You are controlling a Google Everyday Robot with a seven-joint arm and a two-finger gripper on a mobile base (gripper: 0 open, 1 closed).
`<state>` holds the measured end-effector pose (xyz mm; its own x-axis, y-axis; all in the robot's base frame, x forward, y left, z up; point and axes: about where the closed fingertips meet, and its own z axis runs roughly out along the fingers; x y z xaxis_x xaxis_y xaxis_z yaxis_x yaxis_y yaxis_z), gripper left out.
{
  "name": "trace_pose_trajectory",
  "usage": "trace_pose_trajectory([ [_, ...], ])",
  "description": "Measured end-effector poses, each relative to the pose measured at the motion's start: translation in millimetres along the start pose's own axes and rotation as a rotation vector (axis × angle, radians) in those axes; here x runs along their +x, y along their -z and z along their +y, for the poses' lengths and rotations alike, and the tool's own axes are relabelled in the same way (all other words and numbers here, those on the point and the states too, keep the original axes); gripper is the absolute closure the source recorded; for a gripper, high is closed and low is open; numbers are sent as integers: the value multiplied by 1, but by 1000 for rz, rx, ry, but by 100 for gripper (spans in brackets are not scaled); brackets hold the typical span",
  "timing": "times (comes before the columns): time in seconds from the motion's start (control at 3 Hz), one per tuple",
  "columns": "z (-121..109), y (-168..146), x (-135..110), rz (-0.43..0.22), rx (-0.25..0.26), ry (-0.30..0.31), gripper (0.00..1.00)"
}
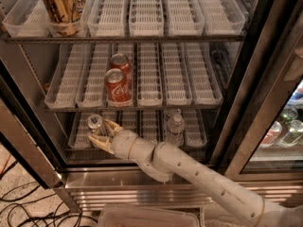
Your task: Pick redbull can from bottom shelf of fridge
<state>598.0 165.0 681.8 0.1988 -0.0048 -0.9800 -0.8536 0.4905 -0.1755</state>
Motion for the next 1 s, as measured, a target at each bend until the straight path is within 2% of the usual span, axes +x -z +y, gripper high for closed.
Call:
trace_pose_trajectory([
  [0.33,10,19,-28,4,-105,-23,100],
  [1.0,64,68,-28,91,-297,-172,100],
])
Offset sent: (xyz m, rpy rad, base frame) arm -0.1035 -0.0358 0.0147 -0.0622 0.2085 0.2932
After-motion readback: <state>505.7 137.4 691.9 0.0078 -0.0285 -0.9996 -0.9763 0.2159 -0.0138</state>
